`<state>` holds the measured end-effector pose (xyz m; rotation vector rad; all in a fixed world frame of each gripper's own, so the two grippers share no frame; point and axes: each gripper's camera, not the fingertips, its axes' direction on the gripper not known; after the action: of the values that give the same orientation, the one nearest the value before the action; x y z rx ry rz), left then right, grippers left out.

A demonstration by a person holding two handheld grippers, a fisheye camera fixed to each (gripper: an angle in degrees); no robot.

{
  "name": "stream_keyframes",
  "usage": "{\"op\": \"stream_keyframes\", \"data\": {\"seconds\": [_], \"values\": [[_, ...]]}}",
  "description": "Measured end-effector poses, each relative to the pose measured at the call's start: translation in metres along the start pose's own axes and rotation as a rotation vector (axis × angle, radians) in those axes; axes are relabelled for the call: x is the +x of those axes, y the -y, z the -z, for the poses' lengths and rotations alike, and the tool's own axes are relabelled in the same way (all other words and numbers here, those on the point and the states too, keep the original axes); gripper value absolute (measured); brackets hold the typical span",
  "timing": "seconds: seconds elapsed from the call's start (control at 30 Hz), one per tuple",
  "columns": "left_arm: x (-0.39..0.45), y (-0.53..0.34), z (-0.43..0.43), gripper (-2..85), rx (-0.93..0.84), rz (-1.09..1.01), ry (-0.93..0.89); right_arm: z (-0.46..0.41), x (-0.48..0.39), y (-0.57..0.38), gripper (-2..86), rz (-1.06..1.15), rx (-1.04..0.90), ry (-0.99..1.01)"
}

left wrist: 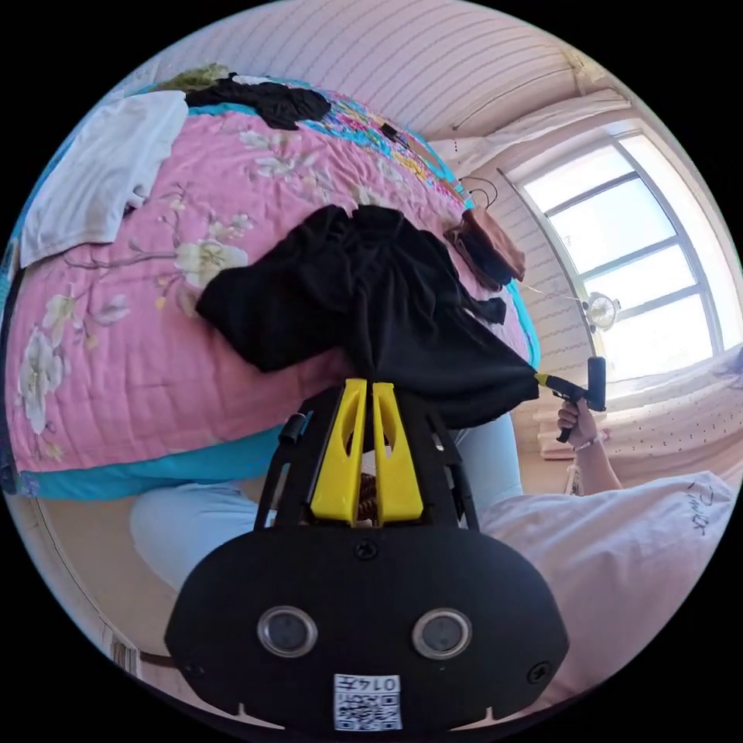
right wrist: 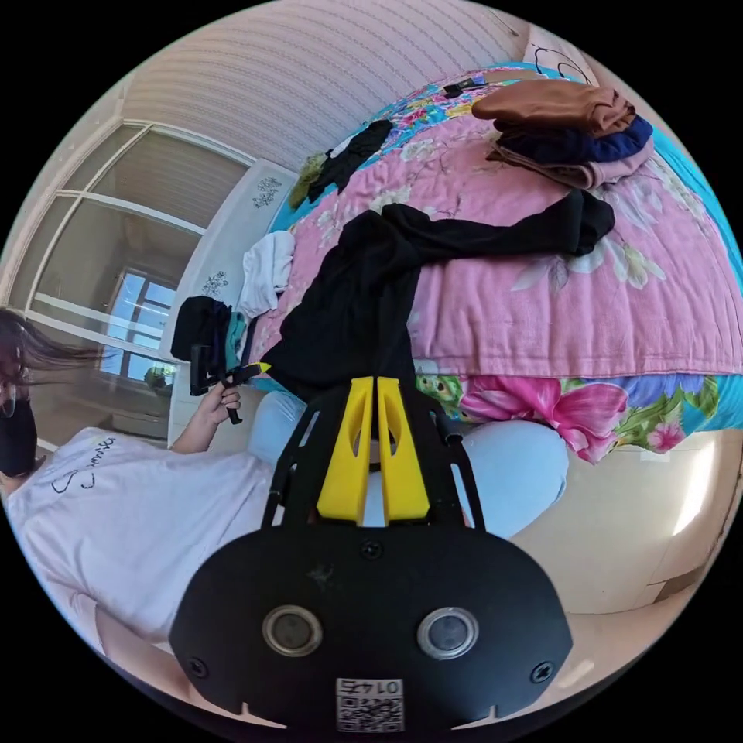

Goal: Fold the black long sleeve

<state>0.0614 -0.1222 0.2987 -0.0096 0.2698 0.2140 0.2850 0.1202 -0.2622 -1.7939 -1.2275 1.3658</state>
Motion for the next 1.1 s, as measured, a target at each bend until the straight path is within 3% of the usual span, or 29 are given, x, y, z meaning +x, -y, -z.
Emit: {"op": "stream_keyframes", "data": {"seconds": [0.1, 0.2, 0.57, 0.73, 0.87, 1.1], "values": [[-0.006, 0.018, 0.026, -0.4, 0.117, 0.014, 0.123, -0.013, 0.0, 0.012, 0.3, 0.019, 0.026, 0.039], [-0.022, 0.03, 0.013, 1.1, 0.089, 0.097, 0.265, -0.044, 0.014, 0.024, 0.4, -0.05, 0.015, -0.015], [-0.02, -0.018, -0.025, 7.6, -0.075, 0.159, 0.174, -0.072, 0.042, 0.006, 3.8, -0.169, -0.034, -0.105], [-0.026, -0.013, -0.02, 6.6, -0.046, 0.254, 0.151, -0.09, 0.049, 0.003, 9.8, -0.2, -0.099, -0.135], [-0.012, -0.018, 0.011, 0.3, 0.013, 0.18, 0.12, -0.099, 0.047, 0.0, 3.4, -0.199, -0.145, -0.083], [0.02, -0.039, 0.096, -0.9, 0.159, 0.071, -0.004, -0.042, 0.032, -0.02, 0.7, -0.132, -0.031, 0.025]]}}
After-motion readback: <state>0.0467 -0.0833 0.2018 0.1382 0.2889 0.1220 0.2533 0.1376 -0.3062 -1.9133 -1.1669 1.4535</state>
